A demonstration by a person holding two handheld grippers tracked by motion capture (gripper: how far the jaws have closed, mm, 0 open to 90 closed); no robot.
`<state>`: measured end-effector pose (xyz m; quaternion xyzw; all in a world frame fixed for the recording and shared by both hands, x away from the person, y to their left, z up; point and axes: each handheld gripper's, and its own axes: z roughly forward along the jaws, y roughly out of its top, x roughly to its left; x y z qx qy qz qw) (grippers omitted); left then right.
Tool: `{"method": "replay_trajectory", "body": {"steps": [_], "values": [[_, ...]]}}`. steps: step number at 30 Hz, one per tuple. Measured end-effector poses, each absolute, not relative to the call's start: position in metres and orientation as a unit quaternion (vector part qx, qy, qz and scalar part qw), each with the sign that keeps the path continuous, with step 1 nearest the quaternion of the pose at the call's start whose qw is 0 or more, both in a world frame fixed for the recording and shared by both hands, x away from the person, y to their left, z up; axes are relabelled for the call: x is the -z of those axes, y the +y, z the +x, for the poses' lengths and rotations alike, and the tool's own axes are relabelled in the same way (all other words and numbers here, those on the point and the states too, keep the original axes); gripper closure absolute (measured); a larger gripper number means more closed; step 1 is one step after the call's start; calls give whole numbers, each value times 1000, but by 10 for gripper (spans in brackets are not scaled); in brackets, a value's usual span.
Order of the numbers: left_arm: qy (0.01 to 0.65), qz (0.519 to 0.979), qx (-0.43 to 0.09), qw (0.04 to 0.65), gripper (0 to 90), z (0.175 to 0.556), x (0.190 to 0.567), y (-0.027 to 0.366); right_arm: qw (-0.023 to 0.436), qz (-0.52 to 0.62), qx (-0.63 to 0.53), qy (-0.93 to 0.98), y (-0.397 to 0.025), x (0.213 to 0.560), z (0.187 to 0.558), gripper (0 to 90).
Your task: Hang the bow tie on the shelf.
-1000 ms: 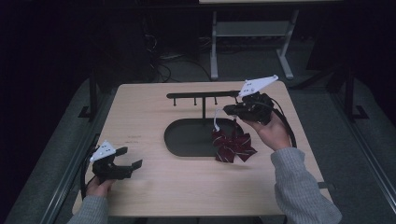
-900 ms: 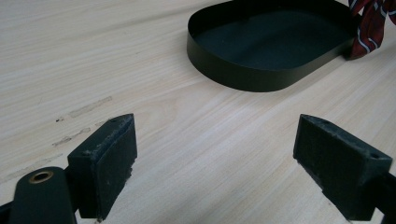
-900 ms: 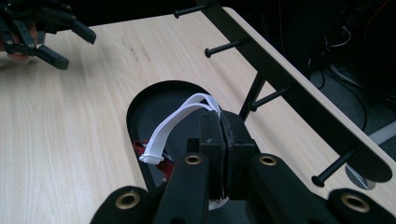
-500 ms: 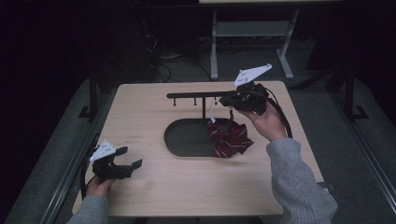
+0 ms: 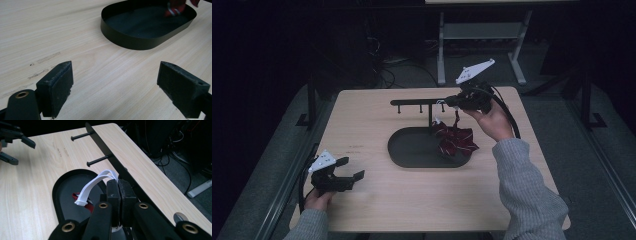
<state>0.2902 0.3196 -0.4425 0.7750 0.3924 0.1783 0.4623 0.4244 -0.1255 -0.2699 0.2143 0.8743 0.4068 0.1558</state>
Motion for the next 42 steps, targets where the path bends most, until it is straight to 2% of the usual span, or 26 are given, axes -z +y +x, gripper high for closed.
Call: {"method": "replay_trajectory", "body": {"steps": [20, 42], "values": [[393, 773, -175, 466, 130, 289, 442, 319, 148, 250, -383, 877, -127, 295, 448, 876], [390, 775, -175, 465, 130, 290, 442, 317, 136, 259, -379, 878, -131, 301, 448, 836]]}}
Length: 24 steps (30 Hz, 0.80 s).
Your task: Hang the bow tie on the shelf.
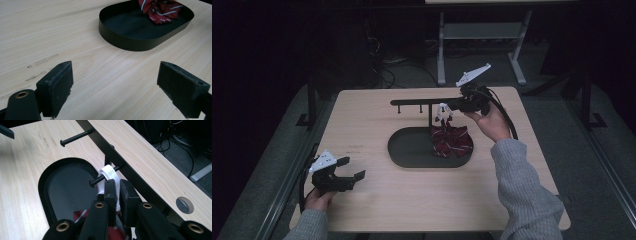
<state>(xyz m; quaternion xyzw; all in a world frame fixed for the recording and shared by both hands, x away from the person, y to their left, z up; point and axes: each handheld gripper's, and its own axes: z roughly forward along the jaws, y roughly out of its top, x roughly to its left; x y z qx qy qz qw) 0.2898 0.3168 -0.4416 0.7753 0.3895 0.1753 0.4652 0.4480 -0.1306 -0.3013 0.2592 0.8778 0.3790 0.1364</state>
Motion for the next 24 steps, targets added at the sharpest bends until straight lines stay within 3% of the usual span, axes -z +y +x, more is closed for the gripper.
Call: {"method": "replay_trajectory", "body": {"steps": [24], "values": [[393, 773, -173, 468, 130, 289, 442, 319, 104, 259, -412, 867, -150, 296, 433, 760]]}}
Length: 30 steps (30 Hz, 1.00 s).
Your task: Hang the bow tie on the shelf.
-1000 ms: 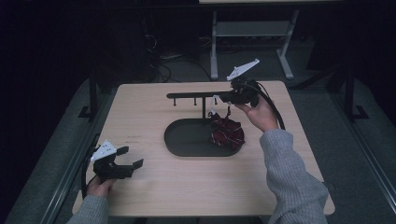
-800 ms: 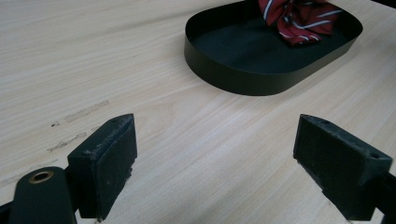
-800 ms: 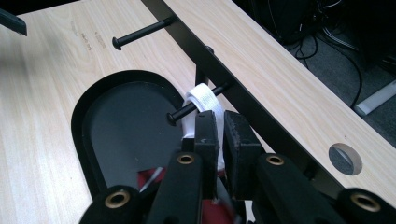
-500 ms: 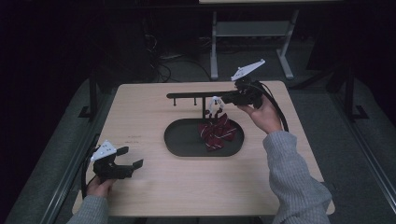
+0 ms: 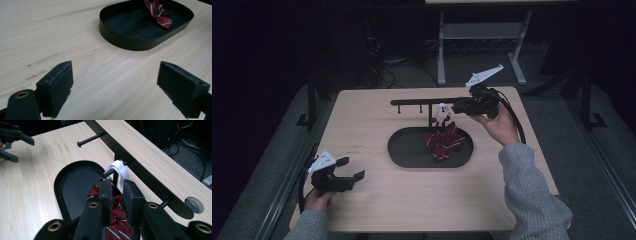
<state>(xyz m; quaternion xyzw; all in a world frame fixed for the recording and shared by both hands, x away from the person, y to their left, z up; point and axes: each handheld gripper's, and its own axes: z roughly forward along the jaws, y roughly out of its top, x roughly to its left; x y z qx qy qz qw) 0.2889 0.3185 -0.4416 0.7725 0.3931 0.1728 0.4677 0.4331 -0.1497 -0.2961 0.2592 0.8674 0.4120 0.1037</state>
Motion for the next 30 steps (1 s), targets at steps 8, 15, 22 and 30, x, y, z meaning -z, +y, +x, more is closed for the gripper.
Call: {"method": "replay_trajectory", "body": {"steps": [8, 15, 22, 30], "values": [[393, 773, -173, 467, 130, 288, 441, 319, 102, 253, -419, 866, -152, 294, 427, 724], [394, 773, -174, 467, 130, 288, 441, 319, 98, 252, -426, 864, -155, 293, 425, 699], [393, 772, -173, 468, 130, 288, 441, 319, 95, 249, -429, 863, -159, 290, 421, 665], [391, 772, -177, 469, 130, 288, 441, 320, 95, 240, -437, 862, -162, 285, 412, 617]]}}
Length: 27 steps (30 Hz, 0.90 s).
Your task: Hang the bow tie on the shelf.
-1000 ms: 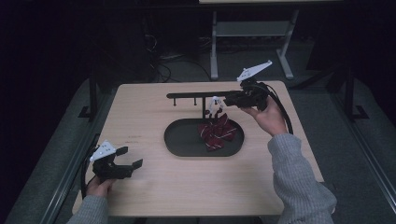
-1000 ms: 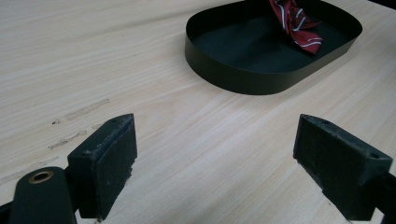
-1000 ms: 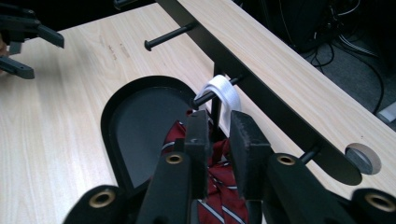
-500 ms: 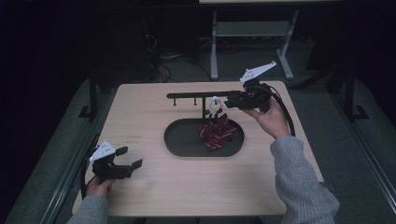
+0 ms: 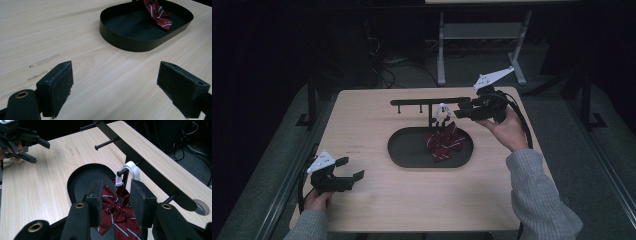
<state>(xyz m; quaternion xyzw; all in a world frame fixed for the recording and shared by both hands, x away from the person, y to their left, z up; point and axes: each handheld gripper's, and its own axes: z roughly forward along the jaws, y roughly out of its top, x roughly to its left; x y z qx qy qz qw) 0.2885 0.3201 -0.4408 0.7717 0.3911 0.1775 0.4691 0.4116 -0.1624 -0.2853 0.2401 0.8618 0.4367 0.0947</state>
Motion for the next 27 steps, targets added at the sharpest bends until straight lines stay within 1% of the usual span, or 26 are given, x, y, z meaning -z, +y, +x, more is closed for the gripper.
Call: {"method": "replay_trajectory", "body": {"steps": [16, 19, 27], "values": [[393, 770, -177, 471, 130, 288, 441, 321, 83, 250, -451, 853, -179, 294, 401, 555], [395, 769, -176, 471, 130, 288, 441, 321, 89, 249, -452, 852, -182, 295, 396, 551], [393, 769, -176, 472, 130, 287, 441, 320, 81, 257, -452, 850, -191, 300, 392, 541]]}}
